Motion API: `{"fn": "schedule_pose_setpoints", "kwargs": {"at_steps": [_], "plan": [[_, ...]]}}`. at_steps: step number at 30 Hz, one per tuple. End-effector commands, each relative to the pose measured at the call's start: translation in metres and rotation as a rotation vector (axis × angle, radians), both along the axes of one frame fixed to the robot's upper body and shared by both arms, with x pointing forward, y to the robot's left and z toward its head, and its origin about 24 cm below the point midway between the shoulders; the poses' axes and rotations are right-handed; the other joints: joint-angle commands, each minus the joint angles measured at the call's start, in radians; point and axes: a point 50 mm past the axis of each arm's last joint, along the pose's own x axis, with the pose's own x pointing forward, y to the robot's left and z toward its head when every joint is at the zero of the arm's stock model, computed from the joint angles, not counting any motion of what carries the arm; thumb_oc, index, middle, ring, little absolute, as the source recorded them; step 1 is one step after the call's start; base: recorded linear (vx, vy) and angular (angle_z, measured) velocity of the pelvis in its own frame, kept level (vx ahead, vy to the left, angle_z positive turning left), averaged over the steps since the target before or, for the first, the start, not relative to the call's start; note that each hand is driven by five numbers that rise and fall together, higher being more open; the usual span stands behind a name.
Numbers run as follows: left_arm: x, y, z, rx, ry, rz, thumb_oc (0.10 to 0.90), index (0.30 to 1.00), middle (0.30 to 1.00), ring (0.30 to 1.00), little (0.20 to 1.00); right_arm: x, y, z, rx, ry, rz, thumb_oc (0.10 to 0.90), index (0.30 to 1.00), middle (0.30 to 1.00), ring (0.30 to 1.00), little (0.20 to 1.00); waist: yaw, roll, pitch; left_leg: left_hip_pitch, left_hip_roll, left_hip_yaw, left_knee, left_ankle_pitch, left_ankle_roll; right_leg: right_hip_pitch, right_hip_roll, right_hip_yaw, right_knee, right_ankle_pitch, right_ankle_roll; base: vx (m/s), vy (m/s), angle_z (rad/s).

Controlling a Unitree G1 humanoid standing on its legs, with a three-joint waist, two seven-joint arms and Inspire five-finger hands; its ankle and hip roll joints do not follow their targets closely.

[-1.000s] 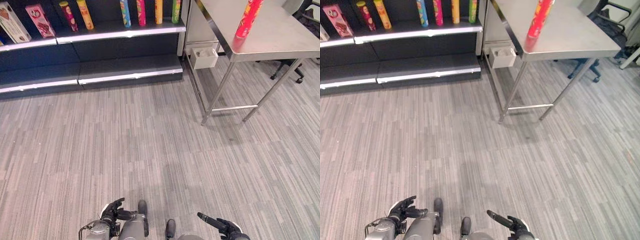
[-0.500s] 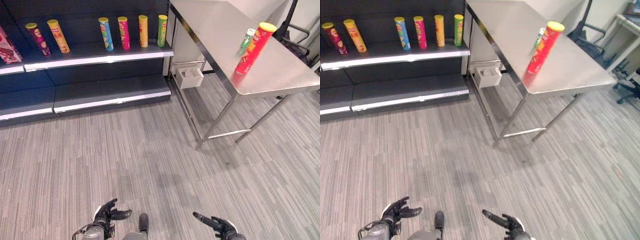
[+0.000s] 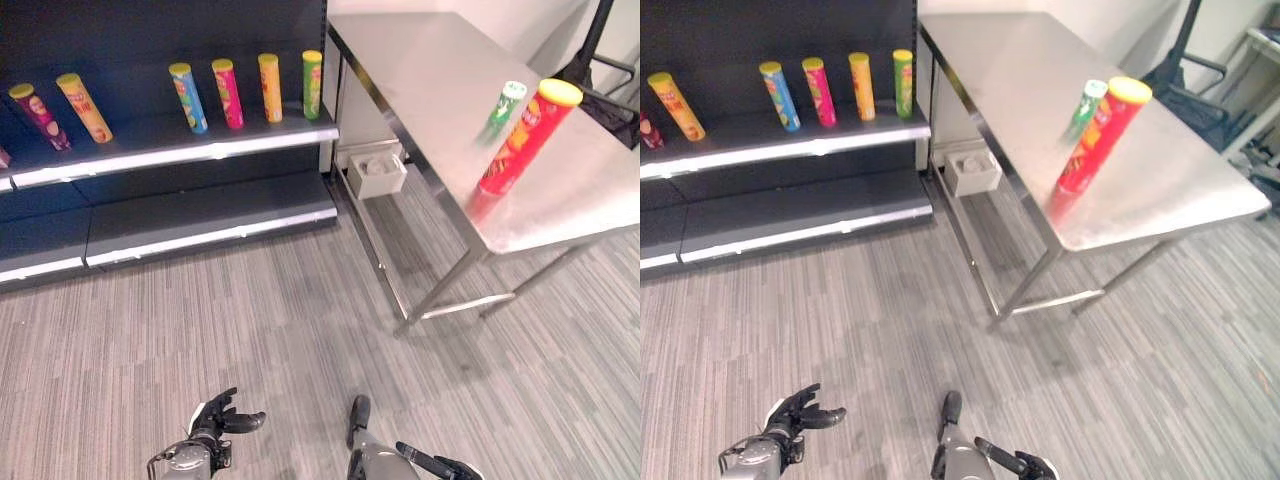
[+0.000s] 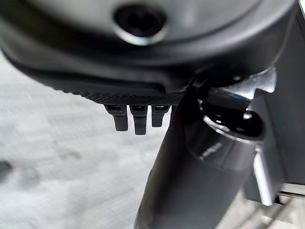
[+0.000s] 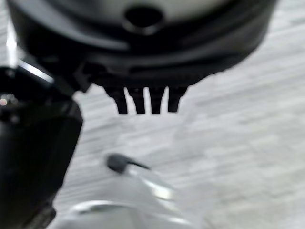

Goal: Put the goods on the table back onto the shelves and tidy them up.

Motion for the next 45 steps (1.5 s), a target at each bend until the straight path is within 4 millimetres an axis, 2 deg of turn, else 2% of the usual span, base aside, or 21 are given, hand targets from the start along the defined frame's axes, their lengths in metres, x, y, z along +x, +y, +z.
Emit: {"fn": "schedule_pose_setpoints", "kwargs": {"at_steps": [1, 2, 3, 6, 8, 9, 11, 13, 19, 23, 24, 25, 26, 27, 28, 29, 32, 33, 35, 38, 45], "plan": [[0.023, 0.004, 0.021, 0.017, -0.137, -0.04, 0.8, 0.9, 0.9, 0.9, 0.9, 0.014, -0.03, 0.014, -0.085, -0.06, 0.032, 0.8, 0.9, 0.9, 0.9, 0.9, 0.003, 0.008, -0.001, -0.203, 0.001, -0.003, 0.098, 0.015, -0.025, 0.121, -0.046, -0.012, 0.009, -0.101, 0.107, 0.24, -0.341, 0.2], [0.025, 0.004, 0.023, 0.015, -0.147, -0.044, 0.8, 0.9, 0.9, 0.9, 0.9, 0.018, -0.033, 0.017, -0.088, -0.081, 0.029, 0.8, 0.9, 0.9, 0.9, 0.9, 0.007, 0.01, 0.012, -0.237, 0.021, -0.005, 0.215, 0.037, -0.045, 0.143, -0.032, -0.012, 0.011, -0.12, 0.087, 0.13, -0.323, 0.06], [0.027, 0.002, 0.025, 0.003, -0.163, -0.04, 0.8, 0.9, 0.9, 0.9, 0.9, 0.023, -0.037, 0.021, -0.098, -0.109, 0.027, 0.8, 0.9, 0.9, 0.9, 0.9, 0.011, 0.004, 0.04, -0.343, 0.038, -0.022, 0.412, 0.115, -0.062, 0.166, -0.026, -0.022, 0.012, -0.14, 0.057, 0.05, -0.262, -0.03], [0.027, -0.001, 0.023, -0.003, -0.156, -0.031, 0.8, 0.9, 0.9, 0.9, 0.9, 0.026, -0.04, 0.023, -0.108, -0.115, 0.018, 0.8, 0.9, 0.9, 0.9, 0.9, 0.014, -0.005, 0.059, -0.409, 0.057, -0.018, 0.514, 0.142, -0.059, 0.189, -0.016, -0.032, 0.005, -0.159, 0.042, 0.04, -0.107, -0.1], [0.027, -0.005, 0.021, -0.014, -0.146, -0.038, 0.8, 0.9, 0.9, 0.9, 0.9, 0.02, -0.042, 0.021, -0.106, -0.09, -0.008, 0.8, 0.9, 0.9, 0.9, 0.9, 0.021, -0.005, 0.051, -0.411, 0.093, 0.025, 0.343, 0.103, -0.043, 0.208, -0.026, -0.036, 0.004, -0.181, 0.063, 0.22, 0.129, 0.07], [0.026, -0.007, 0.021, -0.018, -0.15, -0.047, 0.8, 0.9, 0.9, 0.9, 0.9, 0.019, -0.045, 0.021, -0.116, -0.079, -0.001, 0.8, 0.9, 0.9, 0.9, 0.9, 0.044, 0.024, 0.039, -0.401, 0.087, -0.057, 0.065, 0.161, -0.057, 0.217, -0.017, -0.009, 0.004, -0.193, 0.078, 0.22, 0.209, 0.06], [0.024, -0.007, 0.019, -0.013, -0.136, -0.047, 0.8, 0.9, 0.9, 0.9, 0.9, 0.016, -0.049, 0.021, -0.13, -0.068, -0.009, 0.8, 0.9, 0.9, 0.9, 0.9, 0.045, 0.036, 0.036, -0.393, 0.09, -0.076, 0.006, 0.204, -0.065, 0.225, -0.016, -0.005, 0.004, -0.201, 0.081, 0.13, 0.164, -0.26], [0.022, -0.01, 0.017, -0.02, -0.127, -0.054, 0.8, 0.9, 0.9, 0.9, 0.9, 0.008, -0.046, 0.016, -0.121, -0.034, -0.03, 0.8, 0.9, 0.9, 0.9, 0.9, 0.034, 0.055, 0.011, -0.33, 0.088, -0.083, -0.051, 0.196, -0.067, 0.245, -0.026, 0.016, 0.004, -0.204, 0.09, 0.22, 0.291, -0.74], [0.012, 0.007, 0.01, 0.024, -0.075, -0.002, 0.8, 0.9, 0.9, 0.9, 0.9, -0.004, -0.043, 0.01, -0.102, -0.003, -0.135, 0.8, 0.9, 0.9, 0.9, 0.9, 0.022, 0.049, -0.03, -0.229, 0.06, 0.001, -0.118, 0.176, -0.043, 0.251, -0.065, 0.075, 0.018, -0.188, 0.116, 0.13, 0.198, -0.6], [-0.002, 0.029, 0.007, 0.062, -0.039, 0.074, 0.8, 0.9, 0.9, 0.9, 0.9, 0.0, -0.072, 0.026, -0.14, -0.122, -0.323, 0.8, 0.9, 0.9, 0.9, 0.9, 0.003, 0.04, -0.049, -0.194, 0.047, 0.046, -0.133, 0.152, -0.025, 0.244, -0.085, 0.105, 0.026, -0.177, 0.137, 0.09, 0.135, -0.44], [-0.013, 0.037, 0.005, 0.072, -0.017, 0.105, 0.8, 0.9, 0.9, 0.9, 0.9, 0.007, -0.113, 0.059, -0.252, -0.3, -0.435, 0.8, 0.9, 0.9, 0.9, 0.9, -0.013, 0.037, -0.063, -0.179, 0.037, 0.066, -0.134, 0.133, -0.017, 0.246, -0.098, 0.113, 0.026, -0.172, 0.152, 0.11, 0.13, -0.47], [-0.015, 0.037, 0.004, 0.075, -0.012, 0.106, 0.8, 0.9, 0.9, 0.9, 0.9, 0.013, -0.128, 0.077, -0.301, -0.384, -0.457, 0.8, 0.9, 0.9, 0.9, 0.9, -0.021, 0.036, -0.066, -0.175, 0.034, 0.071, -0.134, 0.128, -0.015, 0.247, -0.102, 0.114, 0.027, -0.172, 0.155, 0.14, 0.194, -0.3], [-0.019, 0.034, 0.001, 0.073, -0.002, 0.103, 0.8, 0.9, 0.9, 0.9, 0.9, 0.03, -0.168, 0.137, -0.47, -0.608, -0.447, 0.8, 0.9, 0.9, 0.9, 0.9, -0.04, 0.032, -0.071, -0.171, 0.028, 0.077, -0.134, 0.119, -0.011, 0.242, -0.11, 0.117, 0.028, -0.167, 0.163, 0.06, 0.101, -0.27], [-0.018, 0.034, 0.001, 0.071, -0.001, 0.101, 0.8, 0.9, 0.9, 0.9, 0.9, 0.029, -0.168, 0.137, -0.472, -0.607, -0.448, 0.8, 0.9, 0.9, 0.9, 0.9, -0.039, 0.034, -0.071, -0.171, 0.027, 0.077, -0.134, 0.118, -0.011, 0.243, -0.11, 0.116, 0.028, -0.167, 0.164, 0.05, 0.096, -0.21], [-0.021, 0.03, -0.002, 0.063, 0.013, 0.092, 0.8, 0.9, 0.9, 0.9, 0.9, 0.042, -0.194, 0.196, -0.596, -0.812, -0.443, 0.8, 0.9, 0.9, 0.9, 0.9, -0.046, 0.031, -0.073, -0.169, 0.026, 0.078, -0.134, 0.113, -0.01, 0.241, -0.113, 0.114, 0.028, -0.167, 0.167, 0.02, 0.035, -0.14], [-0.021, 0.029, -0.002, 0.062, 0.015, 0.084, 0.8, 0.9, 0.9, 0.9, 0.9, 0.046, -0.198, 0.209, -0.63, -0.857, -0.444, 0.8, 0.9, 0.9, 0.9, 0.9, -0.046, 0.028, -0.075, -0.17, 0.026, 0.078, -0.134, 0.113, -0.009, 0.239, -0.114, 0.114, 0.028, -0.166, 0.168, 0.02, 0.038, -0.01], [-0.021, 0.026, -0.003, 0.06, 0.017, 0.046, 0.8, 0.9, 0.9, 0.9, 0.9, 0.067, -0.21, 0.278, -0.715, -1.079, -0.358, 0.8, 0.9, 0.9, 0.9, 0.9, -0.04, 0.022, -0.081, -0.17, 0.025, 0.077, -0.134, 0.108, -0.009, 0.237, -0.114, 0.113, 0.025, -0.165, 0.17, 0.0, 0.0, 0.0], [-0.022, 0.025, -0.003, 0.059, 0.019, 0.024, 0.8, 0.9, 0.9, 0.9, 0.9, 0.081, -0.204, 0.313, -0.724, -1.213, -0.277, 0.8, 0.9, 0.9, 0.9, 0.9, -0.036, 0.018, -0.086, -0.168, 0.026, 0.078, -0.134, 0.107, -0.01, 0.238, -0.114, 0.112, 0.021, -0.164, 0.171, 0.0, 0.0, 0.0], [-0.022, 0.026, -0.003, 0.058, 0.022, 0.013, 0.8, 0.9, 0.9, 0.9, 0.9, 0.094, -0.19, 0.343, -0.689, -1.337, -0.167, 0.8, 0.9, 0.9, 0.9, 0.9, -0.03, 0.013, -0.09, -0.165, 0.029, 0.08, -0.134, 0.107, -0.013, 0.24, -0.113, 0.11, 0.019, -0.161, 0.172, 0.0, 0.0, 0.0], [-0.026, 0.025, -0.005, 0.051, 0.031, -0.005, 0.8, 0.9, 0.9, 0.9, 0.9, 0.108, -0.178, 0.362, -0.627, -1.409, -0.071, 0.8, 0.9, 0.9, 0.9, 0.9, -0.017, 0.005, -0.096, -0.163, 0.034, 0.084, -0.134, 0.107, -0.016, 0.243, -0.111, 0.105, 0.014, -0.158, 0.171, 0.0, 0.0, 0.0], [-0.033, 0.017, -0.009, 0.031, 0.057, -0.053, 0.8, 0.9, 0.9, 0.9, 0.9, 0.146, -0.149, 0.382, -0.529, -1.442, 0.135, 0.8, 0.9, 0.9, 0.9, 0.9, 0.014, -0.009, -0.109, -0.161, 0.044, 0.083, -0.134, 0.113, -0.026, 0.254, -0.108, 0.085, 0.006, -0.159, 0.168, 0.0, -0.017, 0.03]]}}
